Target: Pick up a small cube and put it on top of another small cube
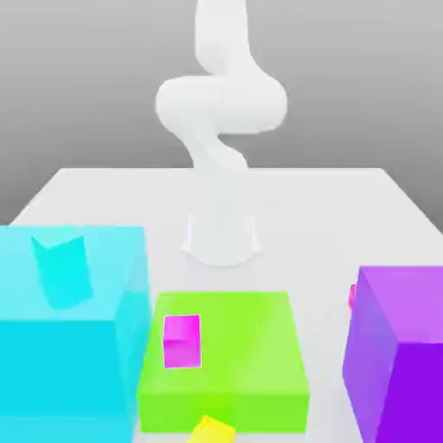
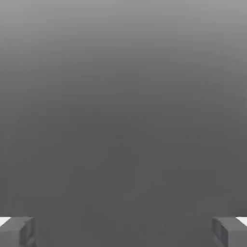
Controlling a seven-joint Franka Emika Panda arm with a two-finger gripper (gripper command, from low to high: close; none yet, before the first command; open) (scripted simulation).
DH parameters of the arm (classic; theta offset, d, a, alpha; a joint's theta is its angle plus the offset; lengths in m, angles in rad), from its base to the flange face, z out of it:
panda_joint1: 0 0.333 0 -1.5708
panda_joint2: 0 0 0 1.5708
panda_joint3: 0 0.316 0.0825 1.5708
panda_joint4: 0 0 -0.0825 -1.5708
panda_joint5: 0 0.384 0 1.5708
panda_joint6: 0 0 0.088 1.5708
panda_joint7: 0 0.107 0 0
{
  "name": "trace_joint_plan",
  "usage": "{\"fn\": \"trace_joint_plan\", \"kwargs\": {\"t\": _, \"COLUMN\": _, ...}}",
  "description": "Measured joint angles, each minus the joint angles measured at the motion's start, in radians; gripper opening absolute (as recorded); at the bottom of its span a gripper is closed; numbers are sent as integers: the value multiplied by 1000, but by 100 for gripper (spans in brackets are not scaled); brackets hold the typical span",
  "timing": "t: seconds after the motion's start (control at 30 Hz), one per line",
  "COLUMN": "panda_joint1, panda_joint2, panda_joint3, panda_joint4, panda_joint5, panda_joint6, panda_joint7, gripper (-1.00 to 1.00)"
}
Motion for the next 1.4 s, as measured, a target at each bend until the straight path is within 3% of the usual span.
{"fn": "trace_joint_plan", "kwargs": {"t": 0.5, "panda_joint1": 324, "panda_joint2": 376, "panda_joint3": -126, "panda_joint4": 33, "panda_joint5": 28, "panda_joint6": 300, "panda_joint7": -634, "gripper": 0}}
{"fn": "trace_joint_plan", "kwargs": {"t": 0.73, "panda_joint1": 437, "panda_joint2": 533, "panda_joint3": -101, "panda_joint4": 1, "panda_joint5": 11, "panda_joint6": 427, "panda_joint7": -857, "gripper": 0}}
{"fn": "trace_joint_plan", "kwargs": {"t": 0.9, "panda_joint1": 497, "panda_joint2": 635, "panda_joint3": -60, "panda_joint4": -24, "panda_joint5": -59, "panda_joint6": 515, "panda_joint7": -973, "gripper": 0}}
{"fn": "trace_joint_plan", "kwargs": {"t": 1.13, "panda_joint1": 587, "panda_joint2": 760, "panda_joint3": -27, "panda_joint4": -53, "panda_joint5": -330, "panda_joint6": 624, "panda_joint7": -1000, "gripper": 0}}
{"fn": "trace_joint_plan", "kwargs": {"t": 1.4, "panda_joint1": 751, "panda_joint2": 875, "panda_joint3": -91, "panda_joint4": -72, "panda_joint5": -874, "panda_joint6": 678, "panda_joint7": -799, "gripper": 0}}
